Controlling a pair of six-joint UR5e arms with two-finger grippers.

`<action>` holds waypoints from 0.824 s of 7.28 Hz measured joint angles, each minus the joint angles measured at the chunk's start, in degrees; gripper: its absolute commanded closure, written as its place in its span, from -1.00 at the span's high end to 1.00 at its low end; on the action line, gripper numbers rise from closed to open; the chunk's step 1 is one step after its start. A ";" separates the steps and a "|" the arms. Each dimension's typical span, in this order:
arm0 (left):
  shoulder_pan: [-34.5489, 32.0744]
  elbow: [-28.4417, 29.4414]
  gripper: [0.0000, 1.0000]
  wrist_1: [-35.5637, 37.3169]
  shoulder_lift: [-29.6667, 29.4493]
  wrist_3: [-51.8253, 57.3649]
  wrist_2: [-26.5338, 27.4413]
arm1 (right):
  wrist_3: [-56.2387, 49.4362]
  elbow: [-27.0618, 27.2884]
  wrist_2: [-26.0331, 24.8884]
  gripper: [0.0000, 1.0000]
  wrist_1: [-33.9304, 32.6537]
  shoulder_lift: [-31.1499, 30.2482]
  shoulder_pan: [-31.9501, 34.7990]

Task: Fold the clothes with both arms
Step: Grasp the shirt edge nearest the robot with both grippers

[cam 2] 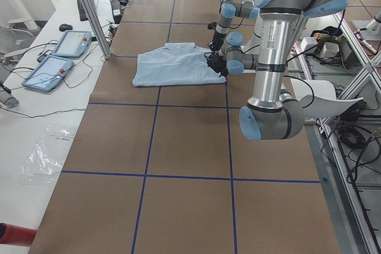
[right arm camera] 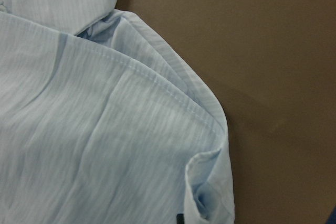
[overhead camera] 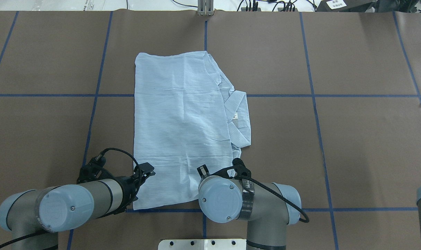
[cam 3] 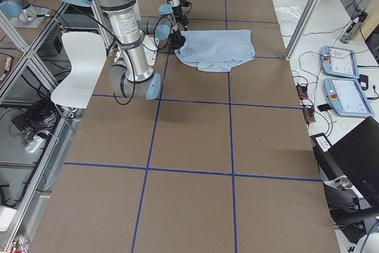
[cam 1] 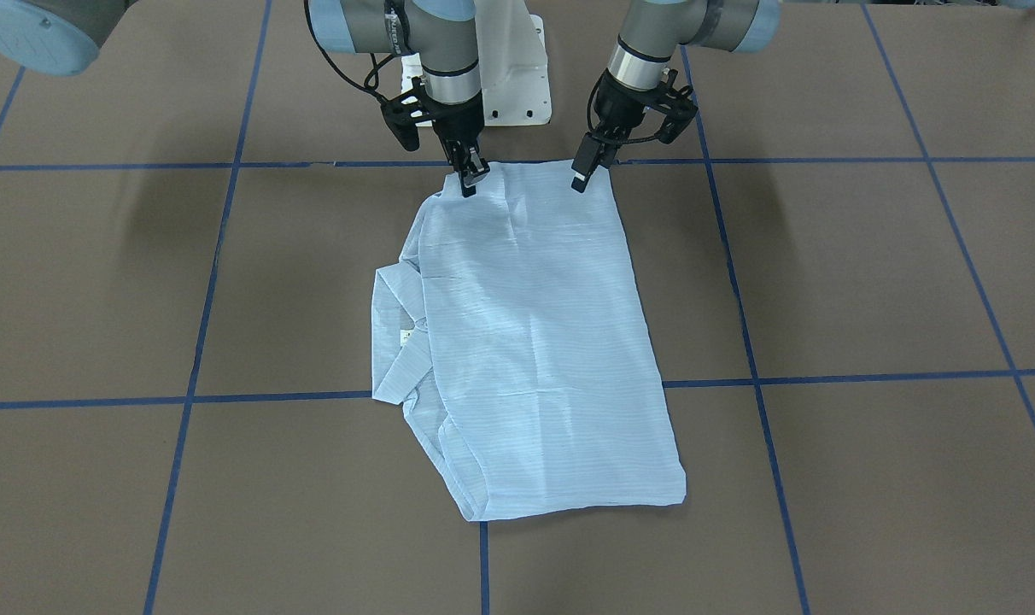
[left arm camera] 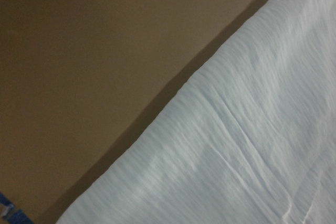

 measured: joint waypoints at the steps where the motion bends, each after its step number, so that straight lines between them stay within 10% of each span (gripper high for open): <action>1: 0.32 0.50 0.85 0.55 0.22 -0.40 0.00 | 0.01 0.06 0.01 -1.00 -0.17 0.00 0.00; 6: 0.68 0.12 0.78 4.40 0.68 -0.74 -0.08 | 0.10 0.14 0.02 -1.00 -0.49 0.02 0.01</action>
